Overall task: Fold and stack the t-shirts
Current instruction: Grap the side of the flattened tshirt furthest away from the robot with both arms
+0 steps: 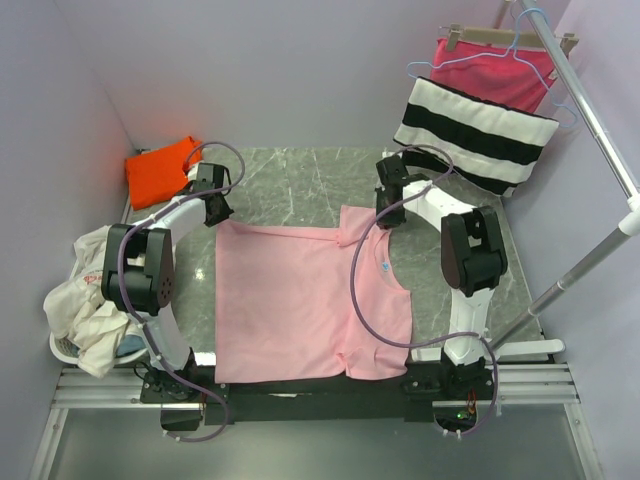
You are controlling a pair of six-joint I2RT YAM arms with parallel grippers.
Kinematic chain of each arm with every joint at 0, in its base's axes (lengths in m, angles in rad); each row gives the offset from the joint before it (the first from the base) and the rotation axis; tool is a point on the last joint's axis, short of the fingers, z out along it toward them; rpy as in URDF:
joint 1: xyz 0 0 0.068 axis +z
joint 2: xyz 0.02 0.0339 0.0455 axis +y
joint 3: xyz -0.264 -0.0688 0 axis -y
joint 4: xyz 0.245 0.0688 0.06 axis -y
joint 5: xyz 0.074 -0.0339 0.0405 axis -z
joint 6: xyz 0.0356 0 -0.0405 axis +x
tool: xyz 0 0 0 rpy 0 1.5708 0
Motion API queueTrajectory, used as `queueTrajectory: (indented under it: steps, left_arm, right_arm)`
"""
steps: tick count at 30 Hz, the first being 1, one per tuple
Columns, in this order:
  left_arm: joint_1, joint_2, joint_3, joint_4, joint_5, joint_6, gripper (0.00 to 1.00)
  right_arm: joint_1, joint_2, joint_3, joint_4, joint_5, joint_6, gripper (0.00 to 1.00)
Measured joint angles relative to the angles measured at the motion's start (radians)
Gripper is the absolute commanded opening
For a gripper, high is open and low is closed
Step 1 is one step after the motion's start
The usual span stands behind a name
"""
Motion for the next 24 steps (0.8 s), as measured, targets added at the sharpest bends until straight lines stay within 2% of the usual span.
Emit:
queueTrajectory:
  steps: [1, 8, 13, 17, 19, 20, 22, 24]
  left_arm:
    - [0.0, 0.0, 0.0, 0.0, 0.001, 0.0, 0.01]
    - [0.0, 0.0, 0.0, -0.008, -0.012, 0.012, 0.01]
    - [0.0, 0.0, 0.0, -0.037, -0.062, 0.018, 0.01]
    - [0.0, 0.0, 0.0, -0.061, -0.105, 0.019, 0.01]
    - [0.0, 0.0, 0.0, -0.069, -0.119, 0.019, 0.01]
    - [0.0, 0.0, 0.0, -0.072, -0.124, 0.019, 0.01]
    - [0.0, 0.0, 0.0, -0.076, -0.142, 0.019, 0.01]
    - [0.002, 0.0, 0.0, -0.078, -0.15, 0.02, 0.01]
  right_arm:
    - [-0.001, -0.003, -0.012, 0.006, -0.003, 0.0, 0.0]
    - [-0.026, -0.068, -0.119, 0.019, 0.029, 0.011, 0.0]
    - [-0.08, -0.233, -0.25, -0.006, 0.163, 0.047, 0.0]
    - [-0.116, -0.291, -0.277, -0.031, 0.264, 0.08, 0.01]
    - [-0.13, -0.278, -0.278, -0.031, 0.298, 0.096, 0.3]
    - [-0.134, -0.265, -0.279, -0.031, 0.309, 0.102, 0.52]
    - [-0.143, -0.233, -0.281, -0.035, 0.344, 0.117, 0.67]
    - [-0.153, -0.208, -0.285, -0.046, 0.37, 0.116, 0.73]
